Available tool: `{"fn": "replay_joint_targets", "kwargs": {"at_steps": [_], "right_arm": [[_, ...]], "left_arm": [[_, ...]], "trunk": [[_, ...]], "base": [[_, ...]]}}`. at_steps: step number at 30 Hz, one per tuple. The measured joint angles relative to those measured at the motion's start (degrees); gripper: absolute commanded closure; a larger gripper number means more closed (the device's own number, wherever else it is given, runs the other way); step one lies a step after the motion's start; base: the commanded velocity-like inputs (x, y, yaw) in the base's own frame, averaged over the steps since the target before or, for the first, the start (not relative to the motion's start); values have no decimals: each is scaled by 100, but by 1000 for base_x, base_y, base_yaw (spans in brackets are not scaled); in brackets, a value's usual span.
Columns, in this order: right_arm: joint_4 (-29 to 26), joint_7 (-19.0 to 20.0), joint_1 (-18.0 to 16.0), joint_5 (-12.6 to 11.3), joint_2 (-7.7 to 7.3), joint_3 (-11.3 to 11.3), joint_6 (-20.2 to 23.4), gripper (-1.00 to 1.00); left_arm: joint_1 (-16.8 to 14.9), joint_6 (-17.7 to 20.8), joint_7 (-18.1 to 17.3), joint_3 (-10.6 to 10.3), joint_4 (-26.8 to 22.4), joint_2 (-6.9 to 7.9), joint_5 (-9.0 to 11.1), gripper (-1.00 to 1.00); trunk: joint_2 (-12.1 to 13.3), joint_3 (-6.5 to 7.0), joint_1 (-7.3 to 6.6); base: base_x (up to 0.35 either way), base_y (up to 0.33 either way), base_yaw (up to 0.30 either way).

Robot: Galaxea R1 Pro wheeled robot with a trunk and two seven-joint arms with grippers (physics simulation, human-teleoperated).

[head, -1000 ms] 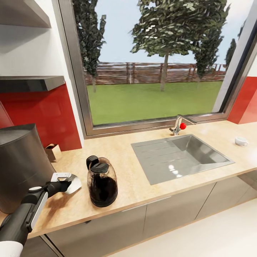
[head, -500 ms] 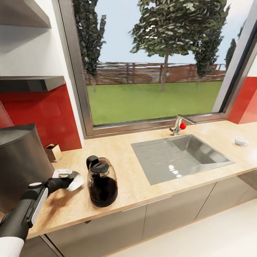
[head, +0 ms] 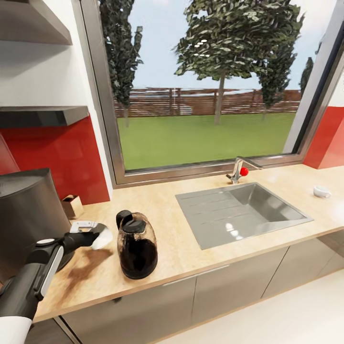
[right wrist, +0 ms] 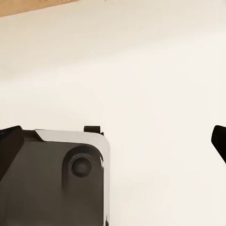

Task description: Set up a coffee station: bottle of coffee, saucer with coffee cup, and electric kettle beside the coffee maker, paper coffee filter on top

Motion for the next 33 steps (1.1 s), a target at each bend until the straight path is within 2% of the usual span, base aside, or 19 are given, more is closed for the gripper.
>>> {"fn": "replay_joint_targets", "kwargs": {"at_steps": [9,27,33], "right_arm": [[0,0,0,0,0,-4,0,-100],[2,0,0,0,0,-16,2,-100],[5,0,0,0,0,-16,2,-100]], "left_arm": [[35,101,-1,-1,-92,-3,5,100],[53,107,0,-17,-172,-2,-2,100],[53,106,-1,-17,-205,-8,3,100]], "trunk": [[1,69,0],[1,74,0],[2,75,3]], "base": [[0,0,0],[-1,0,0],[-226,0,0]]}}
